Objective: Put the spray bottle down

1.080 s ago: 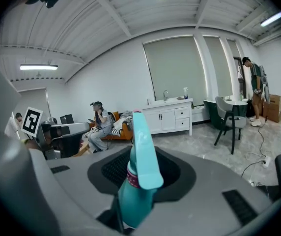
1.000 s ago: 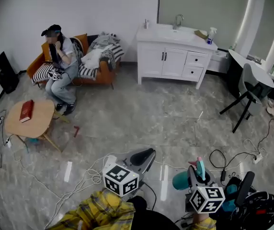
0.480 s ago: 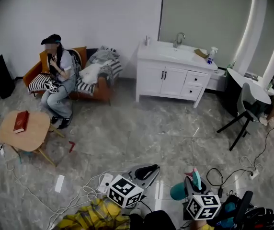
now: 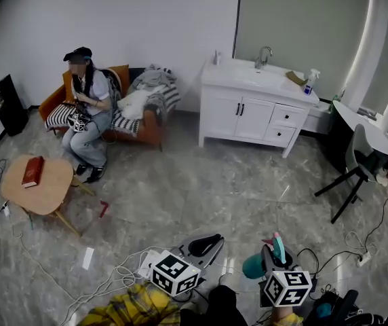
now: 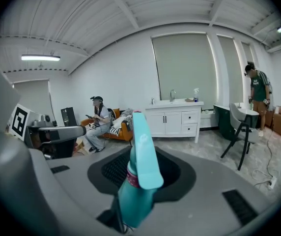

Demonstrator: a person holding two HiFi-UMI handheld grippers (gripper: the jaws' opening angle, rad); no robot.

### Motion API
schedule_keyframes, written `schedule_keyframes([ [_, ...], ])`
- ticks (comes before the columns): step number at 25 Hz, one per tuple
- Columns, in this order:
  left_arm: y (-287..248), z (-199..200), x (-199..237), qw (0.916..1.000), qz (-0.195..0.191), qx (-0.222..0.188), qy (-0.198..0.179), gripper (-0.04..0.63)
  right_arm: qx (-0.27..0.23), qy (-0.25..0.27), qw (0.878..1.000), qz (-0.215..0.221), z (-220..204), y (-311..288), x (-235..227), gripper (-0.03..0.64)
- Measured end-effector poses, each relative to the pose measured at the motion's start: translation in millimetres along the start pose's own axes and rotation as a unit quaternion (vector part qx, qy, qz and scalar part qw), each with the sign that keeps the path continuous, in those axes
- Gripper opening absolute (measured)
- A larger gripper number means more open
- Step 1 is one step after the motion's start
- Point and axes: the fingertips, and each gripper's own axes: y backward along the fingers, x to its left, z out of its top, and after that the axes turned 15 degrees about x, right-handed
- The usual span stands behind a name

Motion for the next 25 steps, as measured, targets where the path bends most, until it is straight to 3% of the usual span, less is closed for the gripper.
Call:
schedule_keyframes([
  [4,-47,25,19,0.9997,0.012,-0.01,0.019,0.037,0.006,0.022,1.0,0.015,27,-29,-31,0.121],
  [12,-157,88,24,0.9997,0.004,-0.023,0.002,0.035,0.01,0.038,0.999,0.025,81,-66,-121,0.121],
  [19,-225,110,33,0.9997,0.003,-0.023,0.002,0.037,0.01,0.036,0.999,0.02,107,-96,-187,0.121],
  [25,-251,118,52,0.9998,0.008,-0.014,0.014,0.037,0.018,0.028,0.999,0.031,115,-118,-201,0.121],
])
